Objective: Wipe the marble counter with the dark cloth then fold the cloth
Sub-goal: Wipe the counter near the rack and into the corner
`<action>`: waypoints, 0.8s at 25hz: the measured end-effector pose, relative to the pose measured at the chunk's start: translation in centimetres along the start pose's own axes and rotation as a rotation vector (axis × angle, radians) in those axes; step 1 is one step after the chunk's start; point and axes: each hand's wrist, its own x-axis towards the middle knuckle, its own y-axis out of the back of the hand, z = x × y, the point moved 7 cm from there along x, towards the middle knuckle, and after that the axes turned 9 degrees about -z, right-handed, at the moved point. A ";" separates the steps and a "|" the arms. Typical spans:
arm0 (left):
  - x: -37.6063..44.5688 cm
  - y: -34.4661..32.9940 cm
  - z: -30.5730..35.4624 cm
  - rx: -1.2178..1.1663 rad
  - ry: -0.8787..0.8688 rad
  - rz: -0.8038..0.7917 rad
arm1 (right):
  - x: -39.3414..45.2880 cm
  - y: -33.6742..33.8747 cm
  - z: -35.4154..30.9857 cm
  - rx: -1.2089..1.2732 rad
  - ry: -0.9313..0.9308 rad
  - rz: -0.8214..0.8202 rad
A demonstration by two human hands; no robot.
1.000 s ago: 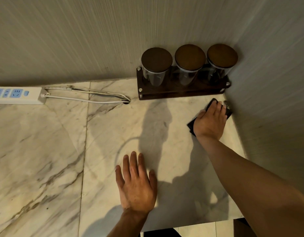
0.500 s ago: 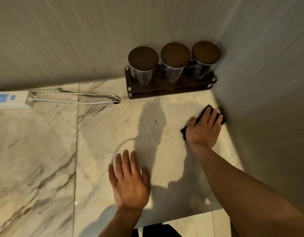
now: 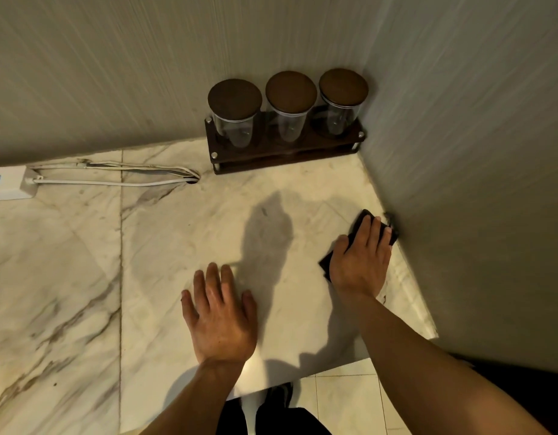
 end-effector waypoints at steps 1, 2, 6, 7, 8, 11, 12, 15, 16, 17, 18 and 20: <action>0.0 0.0 0.0 -0.005 -0.001 0.001 | -0.5 0.0 0.4 0.006 -0.002 0.006; 0.1 -0.1 -0.1 -0.008 0.002 0.000 | -1.0 0.0 0.7 0.012 -0.006 0.012; 0.1 -0.3 -0.2 -0.025 0.014 0.007 | -3.0 0.2 2.5 0.025 -0.023 0.021; 0.2 -0.3 -0.3 -0.029 0.015 0.005 | -3.5 0.3 2.9 0.029 -0.020 0.029; 0.2 -0.3 -0.4 -0.034 0.014 -0.002 | -4.0 0.4 3.3 0.029 -0.016 0.039; 0.2 -0.4 -0.5 -0.046 0.007 -0.016 | -5.6 0.7 4.5 0.043 -0.027 0.068; 0.2 -0.4 -0.5 -0.051 -0.002 -0.016 | -6.2 0.9 5.1 0.054 -0.040 0.077; 0.2 -0.2 -0.5 -0.083 -0.032 -0.034 | -7.9 1.4 6.7 0.100 -0.084 0.111; 0.2 -0.2 -0.5 -0.095 -0.043 -0.047 | -8.4 1.6 7.2 0.124 -0.107 0.117; 0.2 0.0 -0.5 -0.116 -0.055 -0.049 | -8.9 1.7 7.8 0.147 -0.131 0.121; 0.1 0.3 -0.5 -0.142 -0.062 -0.049 | -9.4 1.8 8.3 0.167 -0.147 0.131; 0.1 0.7 -0.8 -0.193 -0.065 -0.071 | -10.4 1.8 9.0 0.210 -0.163 0.153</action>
